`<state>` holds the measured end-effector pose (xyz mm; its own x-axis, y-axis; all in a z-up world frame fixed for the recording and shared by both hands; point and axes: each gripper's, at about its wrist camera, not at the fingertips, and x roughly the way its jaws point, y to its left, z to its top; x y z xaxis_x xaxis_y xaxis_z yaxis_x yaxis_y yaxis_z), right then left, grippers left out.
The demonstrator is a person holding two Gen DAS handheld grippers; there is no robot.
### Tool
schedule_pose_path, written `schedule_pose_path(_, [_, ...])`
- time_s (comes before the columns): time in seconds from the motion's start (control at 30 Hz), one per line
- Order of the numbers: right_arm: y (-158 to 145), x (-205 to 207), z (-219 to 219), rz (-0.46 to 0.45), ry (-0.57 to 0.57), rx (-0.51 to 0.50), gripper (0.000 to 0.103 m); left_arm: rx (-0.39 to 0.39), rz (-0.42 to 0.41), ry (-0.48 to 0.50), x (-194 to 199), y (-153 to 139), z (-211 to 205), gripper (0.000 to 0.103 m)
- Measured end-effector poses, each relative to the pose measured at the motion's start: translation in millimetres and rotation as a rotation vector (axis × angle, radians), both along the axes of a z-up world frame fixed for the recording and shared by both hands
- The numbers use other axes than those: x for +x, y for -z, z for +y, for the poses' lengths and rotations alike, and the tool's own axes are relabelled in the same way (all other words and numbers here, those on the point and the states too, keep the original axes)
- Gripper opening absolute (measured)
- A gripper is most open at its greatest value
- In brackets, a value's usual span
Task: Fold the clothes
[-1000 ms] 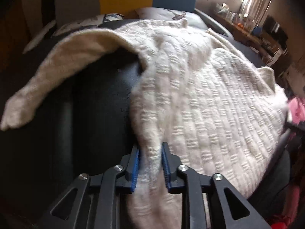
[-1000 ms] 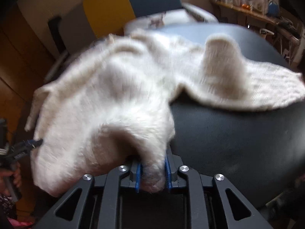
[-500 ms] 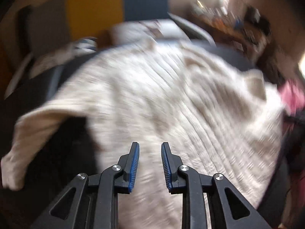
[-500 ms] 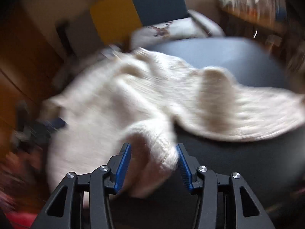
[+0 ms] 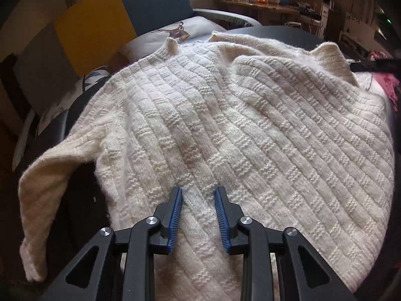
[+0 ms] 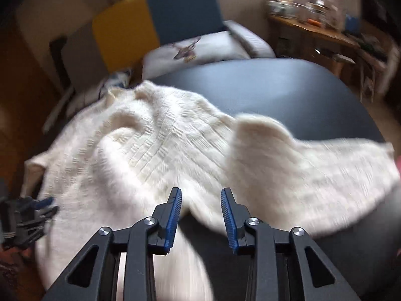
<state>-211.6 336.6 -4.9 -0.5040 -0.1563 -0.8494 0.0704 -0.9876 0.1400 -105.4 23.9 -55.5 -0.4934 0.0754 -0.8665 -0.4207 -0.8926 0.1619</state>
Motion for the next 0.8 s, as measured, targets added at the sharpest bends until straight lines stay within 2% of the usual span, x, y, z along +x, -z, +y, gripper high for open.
schedule_pose_path(0.07, [17, -23, -10, -0.056, -0.013, 0.051, 0.033, -0.008, 0.016, -0.001, 3, 1, 3, 0.028])
schedule_pose_path(0.17, [37, -37, -25, -0.082, -0.049, 0.146, 0.028, 0.000, 0.048, -0.020, 8, 2, 4, 0.028])
schedule_pose_path(0.23, [39, -38, -34, -0.056, -0.074, 0.206, 0.022, 0.030, 0.072, -0.047, 10, 3, 2, 0.028])
schedule_pose_path(0.27, [38, -39, -37, -0.045, -0.086, 0.221, 0.011, 0.042, 0.079, -0.055, 11, 4, 1, 0.028])
schedule_pose_path(0.37, [37, -39, -46, -0.015, -0.124, 0.266, 0.008, 0.071, 0.084, -0.071, 13, 2, -2, 0.028])
schedule_pose_path(0.6, [25, -83, -20, 0.044, -0.030, 0.246, 0.007, 0.109, 0.082, -0.076, 13, 0, -3, 0.028])
schedule_pose_path(0.73, [39, -109, -12, 0.018, -0.017, 0.214, 0.008, 0.110, 0.096, -0.083, 13, -1, -2, 0.028])
schedule_pose_path(0.8, [41, -114, -4, 0.030, -0.004, 0.165, 0.012, 0.109, 0.103, -0.084, 13, -2, 0, 0.028])
